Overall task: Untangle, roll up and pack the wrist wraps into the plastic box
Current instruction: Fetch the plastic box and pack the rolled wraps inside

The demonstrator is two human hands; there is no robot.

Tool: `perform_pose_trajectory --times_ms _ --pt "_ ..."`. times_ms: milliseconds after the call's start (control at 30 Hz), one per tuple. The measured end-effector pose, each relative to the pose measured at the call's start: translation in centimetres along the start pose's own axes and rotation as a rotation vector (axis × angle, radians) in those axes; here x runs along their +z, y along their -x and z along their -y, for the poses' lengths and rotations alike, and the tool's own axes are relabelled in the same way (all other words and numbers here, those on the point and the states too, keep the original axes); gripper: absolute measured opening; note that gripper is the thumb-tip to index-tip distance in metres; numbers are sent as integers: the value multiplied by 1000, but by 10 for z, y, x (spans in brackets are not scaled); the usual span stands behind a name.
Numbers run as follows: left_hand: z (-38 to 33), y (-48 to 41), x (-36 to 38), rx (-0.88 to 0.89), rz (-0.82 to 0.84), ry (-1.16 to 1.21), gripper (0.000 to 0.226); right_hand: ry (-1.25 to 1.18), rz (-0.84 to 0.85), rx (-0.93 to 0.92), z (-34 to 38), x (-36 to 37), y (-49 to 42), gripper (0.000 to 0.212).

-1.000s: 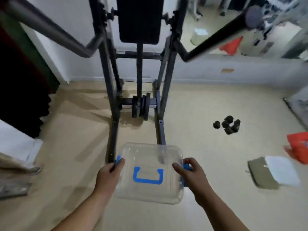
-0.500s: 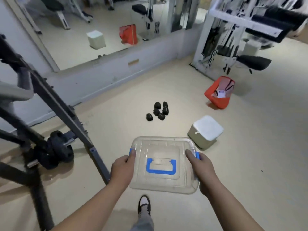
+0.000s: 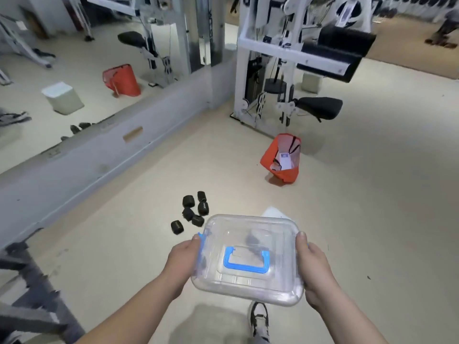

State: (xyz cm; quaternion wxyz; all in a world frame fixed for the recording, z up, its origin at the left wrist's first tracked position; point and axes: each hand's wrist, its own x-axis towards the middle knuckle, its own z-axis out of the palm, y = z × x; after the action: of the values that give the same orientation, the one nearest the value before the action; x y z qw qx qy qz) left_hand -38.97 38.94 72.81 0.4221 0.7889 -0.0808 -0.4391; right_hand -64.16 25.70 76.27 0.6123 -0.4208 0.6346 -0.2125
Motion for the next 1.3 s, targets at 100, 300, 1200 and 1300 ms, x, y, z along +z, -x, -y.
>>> perform_pose_trajectory --times_ms 100,300,1200,1300 --pt "-32 -49 18 -7 -17 -34 24 19 49 -10 48 10 -68 49" --pt "-90 -95 17 -21 -223 54 16 132 211 -53 140 62 -164 46" --pt "-342 -458 -87 -35 -507 -347 35 112 362 17 388 392 -453 43" --pt "-364 -508 -61 -93 -534 -302 33 165 360 60 408 409 -516 40"
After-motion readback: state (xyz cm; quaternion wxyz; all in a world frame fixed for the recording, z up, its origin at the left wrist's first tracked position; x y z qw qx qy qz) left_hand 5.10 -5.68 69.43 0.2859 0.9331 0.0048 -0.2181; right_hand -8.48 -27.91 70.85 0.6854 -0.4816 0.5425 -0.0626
